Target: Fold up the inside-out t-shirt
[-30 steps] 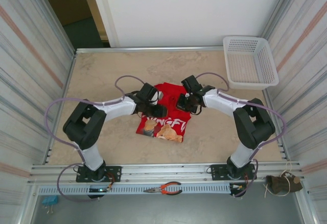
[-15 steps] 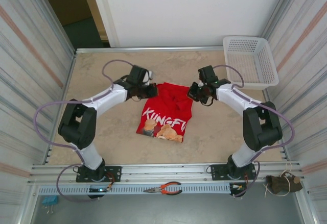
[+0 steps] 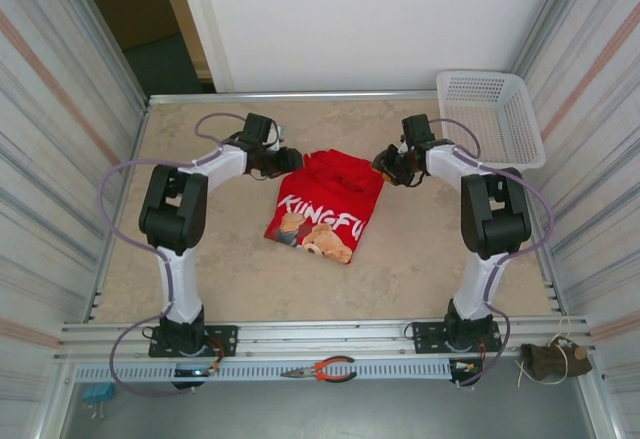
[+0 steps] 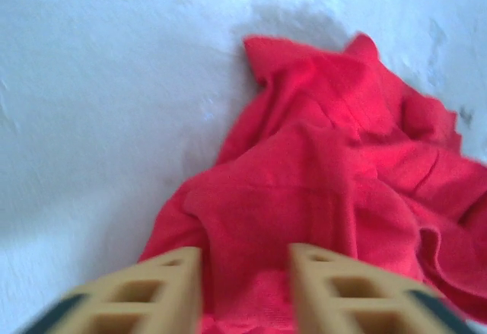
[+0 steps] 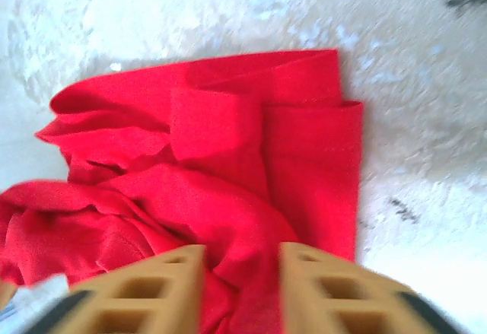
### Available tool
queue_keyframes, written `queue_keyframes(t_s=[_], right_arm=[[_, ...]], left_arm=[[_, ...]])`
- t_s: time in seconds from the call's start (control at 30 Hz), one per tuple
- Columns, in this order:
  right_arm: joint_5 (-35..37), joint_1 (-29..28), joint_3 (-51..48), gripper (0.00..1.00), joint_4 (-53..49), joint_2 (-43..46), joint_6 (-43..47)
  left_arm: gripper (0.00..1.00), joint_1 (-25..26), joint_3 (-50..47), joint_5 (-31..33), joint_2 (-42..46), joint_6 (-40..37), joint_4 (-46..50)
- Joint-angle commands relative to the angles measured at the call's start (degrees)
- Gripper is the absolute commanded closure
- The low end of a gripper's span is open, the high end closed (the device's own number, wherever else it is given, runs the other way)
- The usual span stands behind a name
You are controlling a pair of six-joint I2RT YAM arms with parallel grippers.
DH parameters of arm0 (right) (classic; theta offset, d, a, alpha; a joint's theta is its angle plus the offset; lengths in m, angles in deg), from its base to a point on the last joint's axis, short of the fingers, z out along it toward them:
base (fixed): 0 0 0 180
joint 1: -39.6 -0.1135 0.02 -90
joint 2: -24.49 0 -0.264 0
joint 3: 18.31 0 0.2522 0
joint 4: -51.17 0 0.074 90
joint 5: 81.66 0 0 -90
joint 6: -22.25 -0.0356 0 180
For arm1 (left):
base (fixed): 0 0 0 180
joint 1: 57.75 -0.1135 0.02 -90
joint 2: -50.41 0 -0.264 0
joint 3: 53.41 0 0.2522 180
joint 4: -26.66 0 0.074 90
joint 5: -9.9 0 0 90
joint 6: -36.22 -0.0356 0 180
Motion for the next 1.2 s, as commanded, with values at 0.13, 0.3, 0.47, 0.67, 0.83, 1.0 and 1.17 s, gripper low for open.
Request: queue_keyframes(t_s=[0.13, 0.3, 0.47, 0.67, 0.83, 1.0, 1.17], right_arm=[[5.3, -6.6, -7.2, 0.57, -4.3, 16.6, 2.2], [8.6, -18.9, -13.0, 0.61, -4.2, 22.1, -0.7], [6.6, -26.6, -17.3, 0.71, 4.3, 15.9, -5.2], [8.7, -29.1, -18.6, 0.83, 2.0, 10.1, -2.7], [9.6, -26.0, -24.8, 0.83, -1.1, 17.1, -1.5], [6.9, -20.1, -26.2, 0.8, -6.1, 27.0, 2.6], [6.8, -9.4, -19.6, 0.69, -11.1, 31.4, 6.4]], left_arm=[[0.35, -3.3, -3.3, 0.2, 11.5, 1.7, -0.4], [0.35, 2.0, -16.6, -0.2, 23.0, 0.8, 1.3], [0.37, 5.5, -30.1, -0.1, 25.4, 5.7, -6.0], [0.38, 9.7, -36.6, 1.9, 24.3, 8.8, -8.1], [0.39, 17.5, -43.3, 6.2, 28.8, 16.0, -8.5], [0.38, 24.2, -46.1, 12.6, 36.1, 21.5, -5.0], [0.33, 18.0, -32.4, 15.2, 37.1, 12.1, 5.6]])
